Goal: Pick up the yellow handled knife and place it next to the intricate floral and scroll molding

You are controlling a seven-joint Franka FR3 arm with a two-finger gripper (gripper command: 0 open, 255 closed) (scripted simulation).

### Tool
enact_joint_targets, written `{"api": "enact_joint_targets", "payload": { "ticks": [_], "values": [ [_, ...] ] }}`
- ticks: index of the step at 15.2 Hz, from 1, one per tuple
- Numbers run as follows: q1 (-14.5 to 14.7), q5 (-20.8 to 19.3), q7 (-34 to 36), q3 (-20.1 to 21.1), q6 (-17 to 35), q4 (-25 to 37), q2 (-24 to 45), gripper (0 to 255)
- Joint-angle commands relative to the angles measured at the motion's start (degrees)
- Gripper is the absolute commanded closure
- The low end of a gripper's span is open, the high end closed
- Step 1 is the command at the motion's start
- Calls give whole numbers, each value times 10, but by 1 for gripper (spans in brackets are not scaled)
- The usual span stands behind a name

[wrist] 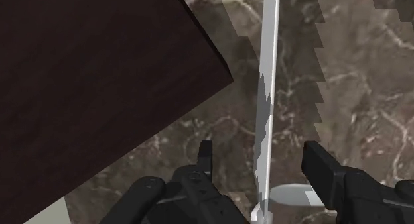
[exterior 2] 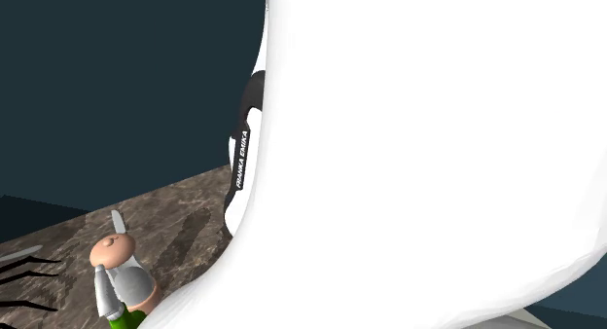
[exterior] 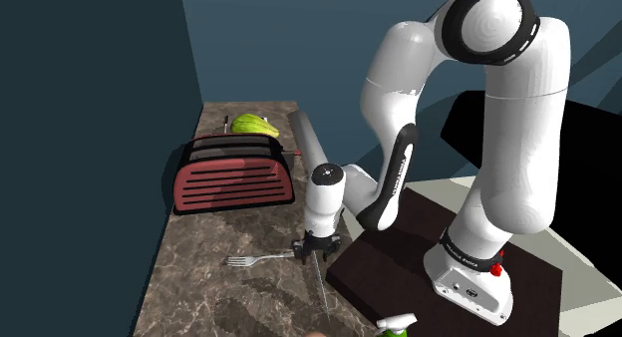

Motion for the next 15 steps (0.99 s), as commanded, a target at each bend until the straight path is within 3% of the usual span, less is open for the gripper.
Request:
{"api": "enact_joint_targets", "payload": {
  "ticks": [1, 9, 15],
  "values": [
    [0, 0, 0, 0, 0, 0, 0, 255],
    [0, 0, 0, 0, 0, 0, 0, 255],
    [-83, 106, -87, 102, -36, -31, -63, 255]
  ]
}}
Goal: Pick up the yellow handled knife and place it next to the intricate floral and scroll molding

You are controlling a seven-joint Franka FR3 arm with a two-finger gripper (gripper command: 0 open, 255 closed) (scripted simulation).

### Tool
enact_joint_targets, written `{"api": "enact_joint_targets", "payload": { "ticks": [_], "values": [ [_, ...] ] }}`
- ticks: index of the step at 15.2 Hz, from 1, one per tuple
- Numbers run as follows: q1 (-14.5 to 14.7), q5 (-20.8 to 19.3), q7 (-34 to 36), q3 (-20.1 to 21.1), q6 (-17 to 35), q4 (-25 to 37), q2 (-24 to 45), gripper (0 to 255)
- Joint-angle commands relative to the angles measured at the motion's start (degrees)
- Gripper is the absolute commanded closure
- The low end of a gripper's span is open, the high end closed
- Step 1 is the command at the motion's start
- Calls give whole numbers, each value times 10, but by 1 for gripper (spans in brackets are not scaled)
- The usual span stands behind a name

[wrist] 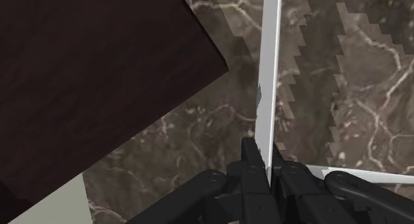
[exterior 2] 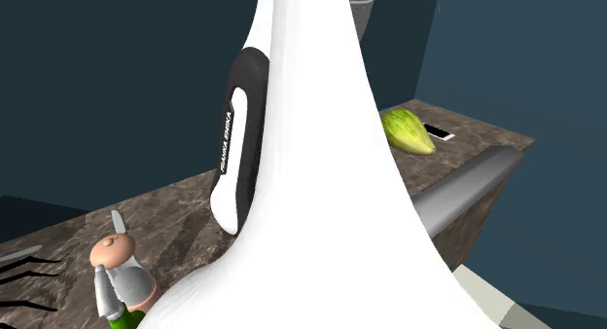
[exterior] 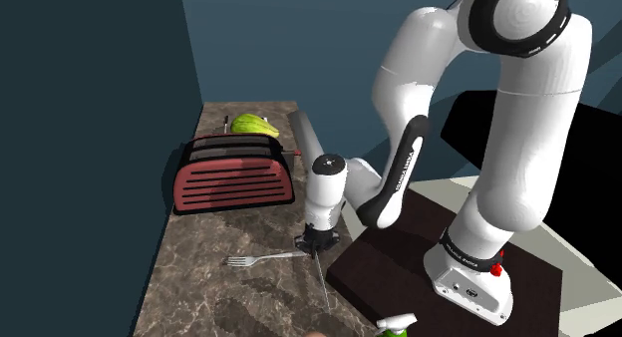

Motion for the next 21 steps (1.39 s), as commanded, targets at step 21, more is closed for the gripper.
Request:
{"api": "enact_joint_targets", "payload": {
  "ticks": [21],
  "values": [
    [-146, 418, -354, 192, -147, 1, -196, 255]
  ]
}}
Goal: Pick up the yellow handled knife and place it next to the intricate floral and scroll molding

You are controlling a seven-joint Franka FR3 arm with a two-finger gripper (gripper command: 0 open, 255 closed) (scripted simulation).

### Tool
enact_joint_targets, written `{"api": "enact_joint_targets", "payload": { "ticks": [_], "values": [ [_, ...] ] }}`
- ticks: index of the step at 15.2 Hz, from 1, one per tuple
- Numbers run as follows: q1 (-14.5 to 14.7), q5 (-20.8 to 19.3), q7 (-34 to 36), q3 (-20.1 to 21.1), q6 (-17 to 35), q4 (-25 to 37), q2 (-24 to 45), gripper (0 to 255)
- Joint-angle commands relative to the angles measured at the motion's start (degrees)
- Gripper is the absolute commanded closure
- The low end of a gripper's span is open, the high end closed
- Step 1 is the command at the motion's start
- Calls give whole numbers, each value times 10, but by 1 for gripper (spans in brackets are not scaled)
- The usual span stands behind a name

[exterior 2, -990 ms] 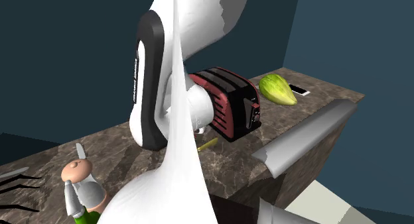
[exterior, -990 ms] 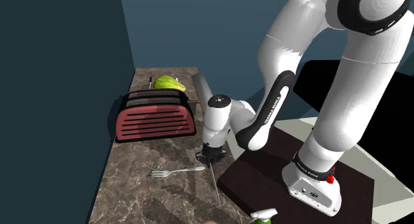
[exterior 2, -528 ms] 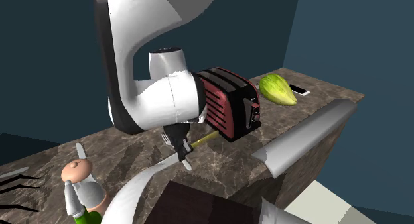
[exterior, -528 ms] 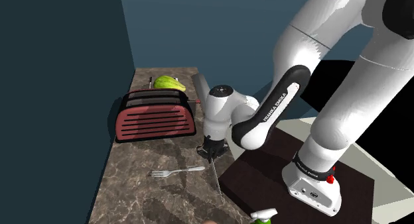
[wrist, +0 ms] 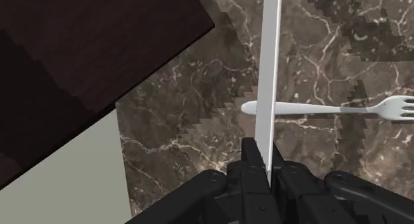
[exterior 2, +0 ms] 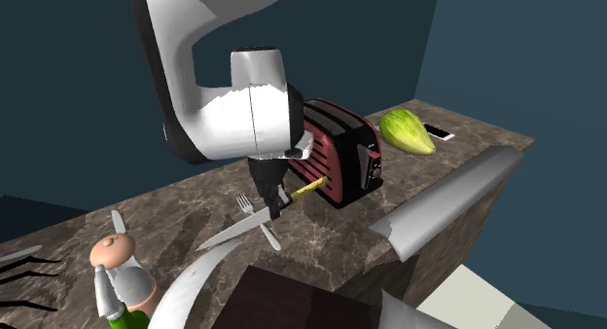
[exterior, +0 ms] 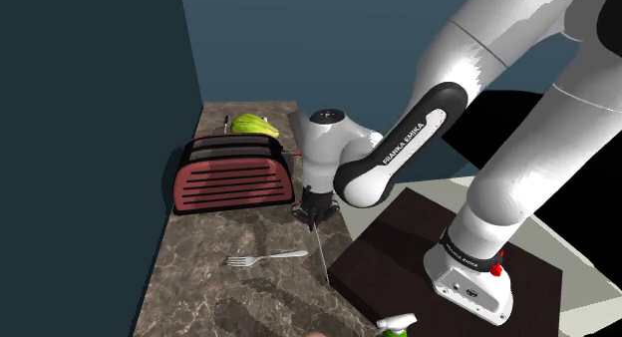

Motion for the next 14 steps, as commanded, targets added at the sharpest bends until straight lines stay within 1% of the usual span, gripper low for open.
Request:
{"api": "enact_joint_targets", "payload": {
  "ticks": [1, 4, 7, 10, 14],
  "values": [
    [-29, -53, 11, -8, -1, 28, 35, 255],
    [-54, -122, 22, -32, -15, 77, 85, 255],
    [-64, -174, 24, -60, -34, 133, 133, 255],
    [-67, -211, 19, -86, -57, 192, 180, 255],
    [-66, -244, 4, -116, -92, 279, 241, 255]
  ]
}}
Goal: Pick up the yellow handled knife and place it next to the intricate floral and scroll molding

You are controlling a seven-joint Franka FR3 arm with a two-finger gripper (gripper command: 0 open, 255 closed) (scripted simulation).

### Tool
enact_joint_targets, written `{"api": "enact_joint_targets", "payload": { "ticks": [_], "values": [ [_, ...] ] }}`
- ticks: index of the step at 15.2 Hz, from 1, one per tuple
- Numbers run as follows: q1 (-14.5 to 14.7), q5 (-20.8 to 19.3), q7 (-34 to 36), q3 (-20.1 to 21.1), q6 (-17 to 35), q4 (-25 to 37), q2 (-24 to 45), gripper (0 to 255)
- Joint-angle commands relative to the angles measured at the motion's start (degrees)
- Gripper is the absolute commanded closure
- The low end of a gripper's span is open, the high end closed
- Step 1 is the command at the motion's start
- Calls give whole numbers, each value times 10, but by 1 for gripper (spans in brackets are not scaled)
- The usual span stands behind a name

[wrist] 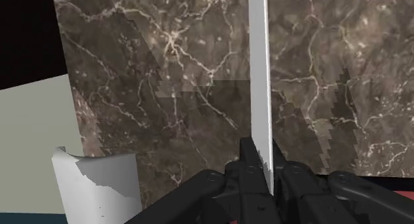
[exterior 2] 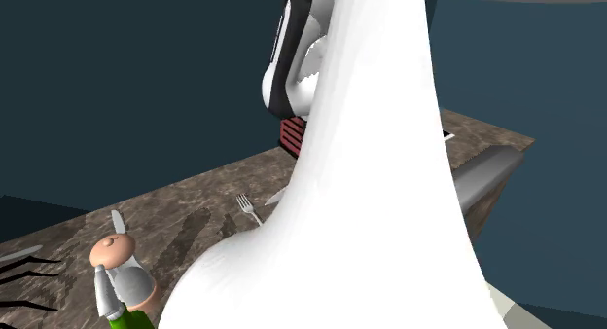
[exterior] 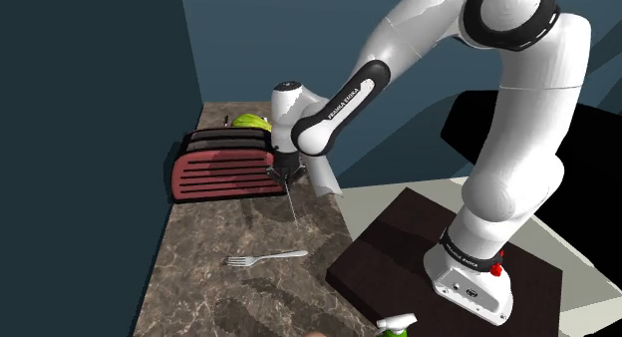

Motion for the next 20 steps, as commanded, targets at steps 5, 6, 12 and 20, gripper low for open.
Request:
{"api": "enact_joint_targets", "payload": {
  "ticks": [5, 6, 12, 20],
  "values": [
    [5, -35, -33, -39, -59, 146, 96, 255],
    [7, -38, -39, -44, -70, 172, 112, 255],
    [24, -51, -81, -69, -144, 348, 215, 255],
    [75, -61, -156, -93, -292, 694, 403, 255]
  ]
}}
